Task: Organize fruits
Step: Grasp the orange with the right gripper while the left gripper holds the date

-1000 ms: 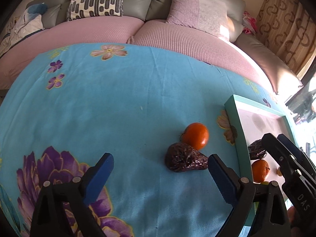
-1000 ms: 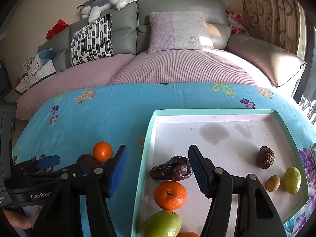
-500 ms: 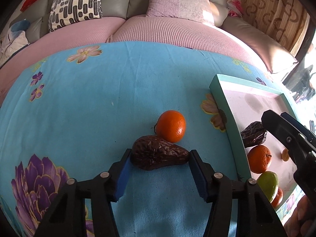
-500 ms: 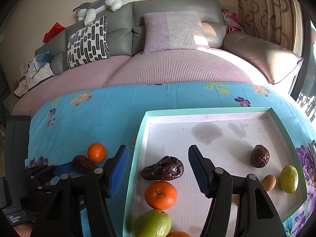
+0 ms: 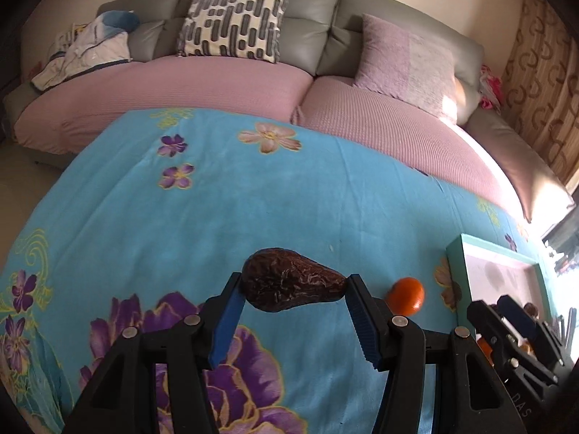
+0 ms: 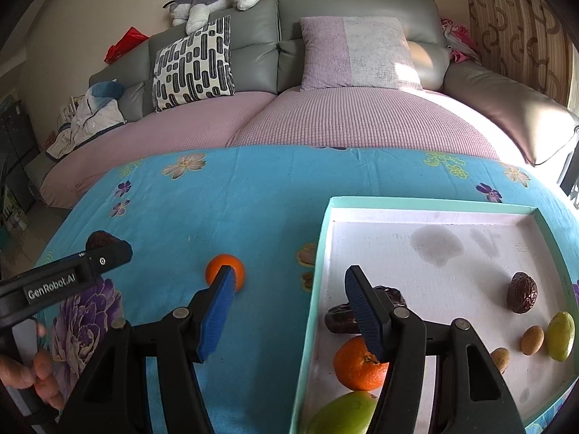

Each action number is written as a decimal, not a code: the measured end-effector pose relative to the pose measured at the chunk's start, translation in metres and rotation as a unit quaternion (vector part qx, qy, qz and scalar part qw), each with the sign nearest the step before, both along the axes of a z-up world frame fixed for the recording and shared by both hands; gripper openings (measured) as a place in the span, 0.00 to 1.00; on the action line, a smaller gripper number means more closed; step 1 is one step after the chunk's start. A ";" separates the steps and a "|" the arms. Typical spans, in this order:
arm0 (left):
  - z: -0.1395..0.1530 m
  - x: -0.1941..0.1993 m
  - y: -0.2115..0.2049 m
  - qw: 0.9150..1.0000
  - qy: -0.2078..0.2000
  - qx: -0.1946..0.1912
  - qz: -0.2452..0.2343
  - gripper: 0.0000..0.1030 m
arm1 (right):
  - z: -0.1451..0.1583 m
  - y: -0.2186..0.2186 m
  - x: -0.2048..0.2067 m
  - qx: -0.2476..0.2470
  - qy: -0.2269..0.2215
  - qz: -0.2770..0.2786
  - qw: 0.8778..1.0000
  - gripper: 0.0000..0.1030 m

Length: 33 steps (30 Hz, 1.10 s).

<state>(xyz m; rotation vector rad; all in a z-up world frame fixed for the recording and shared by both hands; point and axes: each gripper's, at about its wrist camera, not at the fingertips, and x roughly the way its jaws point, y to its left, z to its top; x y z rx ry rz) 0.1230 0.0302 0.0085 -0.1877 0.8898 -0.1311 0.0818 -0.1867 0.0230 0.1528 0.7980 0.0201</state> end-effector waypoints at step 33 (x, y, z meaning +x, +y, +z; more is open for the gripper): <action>0.001 0.006 0.032 0.998 -0.007 -0.052 0.037 0.58 | -0.047 0.050 0.037 0.018 0.036 0.030 0.999 0.32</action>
